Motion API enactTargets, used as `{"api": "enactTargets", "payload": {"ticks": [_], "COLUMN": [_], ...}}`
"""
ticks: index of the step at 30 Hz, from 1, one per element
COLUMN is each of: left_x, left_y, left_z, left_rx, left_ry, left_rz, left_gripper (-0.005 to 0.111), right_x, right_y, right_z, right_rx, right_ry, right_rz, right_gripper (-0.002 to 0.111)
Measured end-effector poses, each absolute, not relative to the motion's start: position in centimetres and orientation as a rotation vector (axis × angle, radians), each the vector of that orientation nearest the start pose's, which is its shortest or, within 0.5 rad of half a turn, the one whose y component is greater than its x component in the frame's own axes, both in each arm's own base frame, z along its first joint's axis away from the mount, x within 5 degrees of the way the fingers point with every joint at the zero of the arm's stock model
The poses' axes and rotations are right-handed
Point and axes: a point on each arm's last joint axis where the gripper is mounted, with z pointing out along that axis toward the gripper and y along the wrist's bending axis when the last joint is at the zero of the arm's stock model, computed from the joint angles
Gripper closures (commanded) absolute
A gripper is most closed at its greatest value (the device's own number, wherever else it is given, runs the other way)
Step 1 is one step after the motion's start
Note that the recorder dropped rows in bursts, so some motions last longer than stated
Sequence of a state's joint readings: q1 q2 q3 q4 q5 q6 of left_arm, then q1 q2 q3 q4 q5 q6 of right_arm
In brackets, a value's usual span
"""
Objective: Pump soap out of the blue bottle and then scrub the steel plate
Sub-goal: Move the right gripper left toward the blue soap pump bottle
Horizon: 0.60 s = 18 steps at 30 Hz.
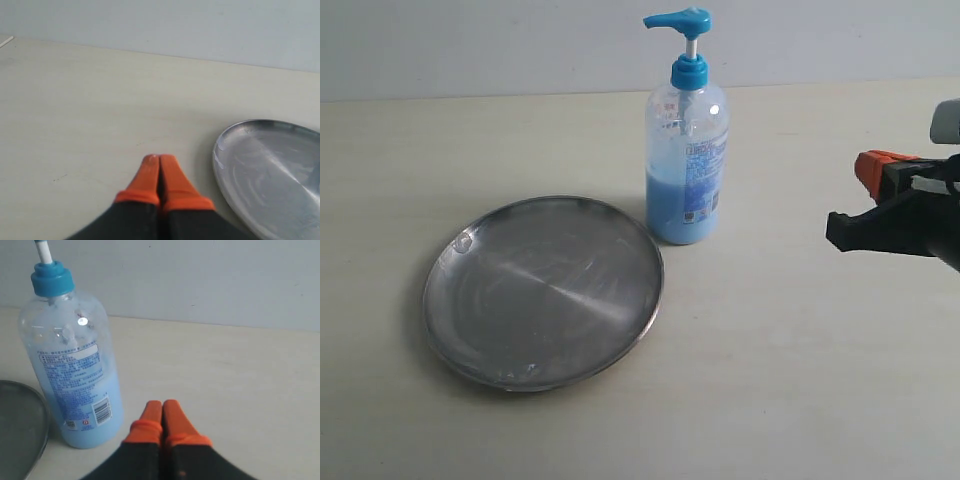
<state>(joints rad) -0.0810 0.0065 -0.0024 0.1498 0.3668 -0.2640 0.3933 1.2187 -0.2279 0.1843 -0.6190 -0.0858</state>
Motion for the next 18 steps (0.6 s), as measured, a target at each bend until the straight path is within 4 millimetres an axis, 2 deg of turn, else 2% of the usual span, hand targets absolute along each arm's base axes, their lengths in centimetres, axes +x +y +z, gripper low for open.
{"api": "enactTargets", "payload": {"ticks": [8, 18], "left_x": [5.3, 5.3], "left_y": [0.1, 0.1], "left_z": [18.1, 18.1], "left_rx": [-0.077, -0.077], "left_ry": [1.850, 1.850], "left_rz": [-0.093, -0.093], "left_gripper": [0.107, 0.107], "right_x": [18.9, 20.1], "right_y": [7.2, 7.9], "right_z": [17.1, 15.1], "right_rx": [-0.321, -0.350], "right_ry": [1.808, 1.736], "right_rz": [0.214, 0.217], "right_gripper": [0.108, 0.108]}}
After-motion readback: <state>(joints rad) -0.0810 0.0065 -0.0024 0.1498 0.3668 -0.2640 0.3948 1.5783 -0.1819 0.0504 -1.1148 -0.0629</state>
